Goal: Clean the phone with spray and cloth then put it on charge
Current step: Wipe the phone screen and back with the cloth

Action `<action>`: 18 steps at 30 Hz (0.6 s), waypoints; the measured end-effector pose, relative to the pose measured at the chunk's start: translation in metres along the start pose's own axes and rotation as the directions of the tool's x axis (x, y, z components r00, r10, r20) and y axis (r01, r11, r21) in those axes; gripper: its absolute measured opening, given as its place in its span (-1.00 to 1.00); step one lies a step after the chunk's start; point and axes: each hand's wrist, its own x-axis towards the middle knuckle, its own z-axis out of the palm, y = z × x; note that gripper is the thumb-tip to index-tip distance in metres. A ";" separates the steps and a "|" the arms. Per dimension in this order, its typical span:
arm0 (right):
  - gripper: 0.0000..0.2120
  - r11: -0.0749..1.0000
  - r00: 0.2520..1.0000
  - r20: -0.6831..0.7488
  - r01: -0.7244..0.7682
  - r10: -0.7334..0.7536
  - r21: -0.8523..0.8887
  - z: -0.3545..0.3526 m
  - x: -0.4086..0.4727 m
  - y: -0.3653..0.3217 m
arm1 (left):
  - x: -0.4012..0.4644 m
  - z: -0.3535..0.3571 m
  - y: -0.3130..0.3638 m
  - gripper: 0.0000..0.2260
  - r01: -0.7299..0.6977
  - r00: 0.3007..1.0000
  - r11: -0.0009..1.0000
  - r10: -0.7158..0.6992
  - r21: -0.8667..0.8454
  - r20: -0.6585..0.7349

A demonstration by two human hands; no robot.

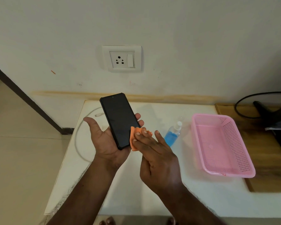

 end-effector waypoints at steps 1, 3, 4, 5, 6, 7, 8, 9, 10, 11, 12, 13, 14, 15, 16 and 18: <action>-0.48 1.000 1.000 -0.002 -0.019 0.019 -0.001 0.002 -0.001 -0.001 | 0.000 0.000 0.001 0.05 -0.004 1.000 1.000 0.004 -0.005 0.002; -0.50 1.000 1.000 -0.004 -0.027 0.027 -0.002 0.006 -0.002 -0.002 | 0.000 -0.001 0.002 0.03 -0.009 1.000 1.000 0.009 -0.006 0.006; -0.52 1.000 1.000 -0.003 -0.024 0.024 -0.006 0.008 -0.002 -0.002 | 0.001 -0.001 0.003 0.02 -0.009 1.000 1.000 0.009 -0.002 0.006; -0.53 1.000 1.000 0.000 -0.022 0.022 -0.010 0.010 -0.002 -0.001 | 0.001 -0.001 0.003 0.00 -0.009 1.000 1.000 0.009 0.011 0.001; -0.53 1.000 1.000 0.004 -0.022 0.022 -0.010 0.011 -0.001 0.001 | 0.001 0.000 0.003 -0.01 -0.004 1.000 0.999 0.004 0.035 -0.008; -0.55 1.000 1.000 0.007 -0.023 0.023 -0.007 0.011 0.001 0.003 | 0.000 0.001 0.002 -0.02 0.007 1.000 0.998 -0.006 0.067 -0.016; -0.56 1.000 1.000 0.010 -0.024 0.024 -0.007 0.012 0.003 0.006 | -0.001 0.002 0.001 -0.02 0.025 1.000 0.995 -0.023 0.099 -0.017; -0.54 1.000 1.000 0.016 -0.026 0.026 -0.013 0.012 0.005 0.008 | -0.002 0.004 0.000 -0.02 0.046 0.999 0.991 -0.045 0.126 -0.014; -0.53 0.999 0.999 0.021 -0.027 0.027 -0.026 0.013 0.006 0.010 | -0.003 0.006 -0.002 -0.03 0.066 0.998 0.987 -0.065 0.146 -0.015; -0.53 0.999 0.999 0.021 -0.030 0.031 -0.040 0.013 0.008 0.011 | -0.003 0.008 -0.004 -0.04 0.081 0.997 0.983 -0.079 0.162 -0.019; -0.52 0.998 0.999 0.012 -0.039 0.040 -0.048 0.013 0.011 0.012 | -0.004 0.009 -0.006 -0.05 0.088 0.996 0.980 -0.086 0.179 -0.022; -0.52 0.997 0.998 0.000 -0.058 0.058 -0.048 0.013 0.013 0.013 | -0.005 0.010 -0.008 -0.07 0.092 0.996 0.976 -0.090 0.196 -0.021; -0.52 0.996 0.997 -0.013 -0.077 0.076 -0.042 0.012 0.016 0.014 | -0.005 0.012 -0.009 -0.08 0.095 0.995 0.973 -0.094 0.211 -0.013; -0.53 0.995 0.995 -0.024 -0.093 0.093 -0.030 0.011 0.019 0.015 | -0.006 0.013 -0.010 -0.08 0.097 0.995 0.969 -0.100 0.226 -0.002; -0.54 0.994 0.994 -0.036 -0.106 0.105 -0.012 0.010 0.023 0.016 | -0.007 0.014 -0.012 -0.09 0.101 0.994 0.965 -0.107 0.241 0.012; -0.53 0.992 0.989 -0.070 -0.124 0.126 0.040 0.008 0.030 0.020 | -0.009 0.016 -0.014 -0.11 0.115 0.991 0.954 -0.130 0.279 0.036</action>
